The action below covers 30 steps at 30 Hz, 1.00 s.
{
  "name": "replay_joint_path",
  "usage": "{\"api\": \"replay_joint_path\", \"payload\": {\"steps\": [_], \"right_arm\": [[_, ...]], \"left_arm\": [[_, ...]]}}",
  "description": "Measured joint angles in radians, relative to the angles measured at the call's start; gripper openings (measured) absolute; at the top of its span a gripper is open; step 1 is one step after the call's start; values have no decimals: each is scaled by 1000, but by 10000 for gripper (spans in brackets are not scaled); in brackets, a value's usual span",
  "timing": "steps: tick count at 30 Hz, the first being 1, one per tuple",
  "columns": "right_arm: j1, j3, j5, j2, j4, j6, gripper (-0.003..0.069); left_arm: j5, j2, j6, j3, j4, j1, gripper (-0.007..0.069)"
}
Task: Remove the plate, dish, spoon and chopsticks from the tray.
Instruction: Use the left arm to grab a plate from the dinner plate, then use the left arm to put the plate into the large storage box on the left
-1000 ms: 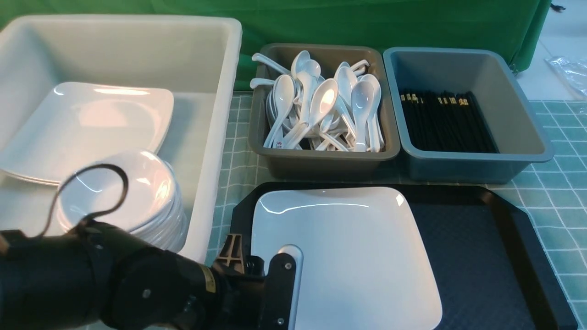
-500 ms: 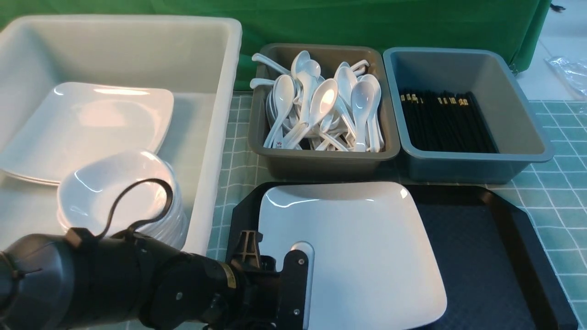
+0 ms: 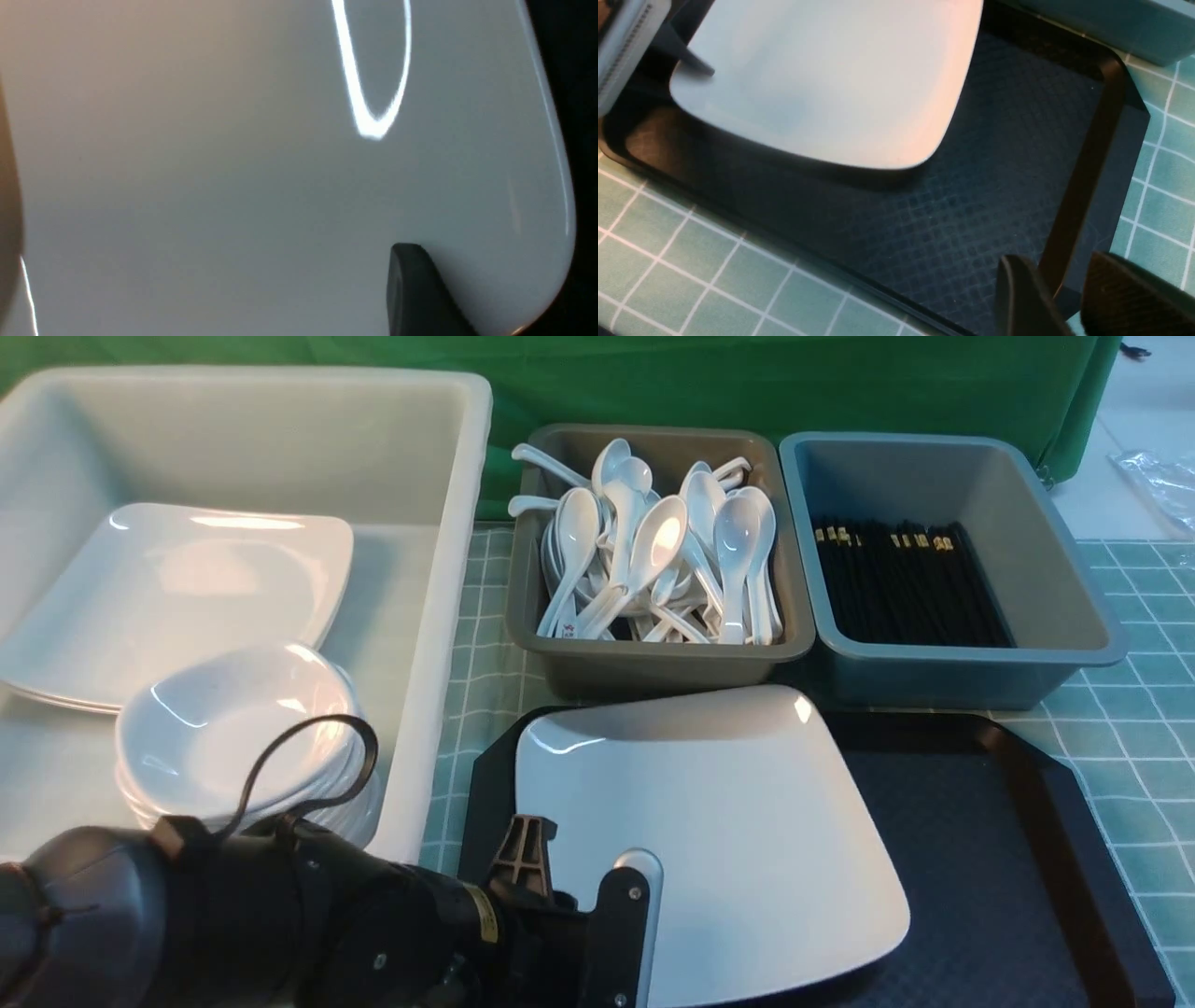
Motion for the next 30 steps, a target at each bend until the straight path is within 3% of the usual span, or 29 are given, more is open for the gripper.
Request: {"api": "replay_joint_path", "payload": {"steps": [9, 14, 17, 19, 20, 22, 30], "right_arm": [[0, 0, -1, 0, 10, 18, 238], [0, 0, -28, 0, 11, 41, 218], [0, -9, -37, 0, 11, 47, 168], [0, -21, -42, 0, 12, 48, 120], [0, -40, -45, 0, 13, 49, 53], [0, -67, -49, 0, 13, 50, 25], [0, -121, -71, 0, 13, 51, 20]], "left_arm": [[172, -284, -113, 2, -8, -141, 50], [248, -451, -167, 9, -15, -148, 39], [262, -512, -178, 10, -16, -148, 37], [276, -550, -186, 6, -19, -148, 36], [306, -582, -210, -7, -26, -148, 34], [343, -611, -228, -36, -27, -148, 34], [377, -681, -282, -227, -22, -148, 34]]}}
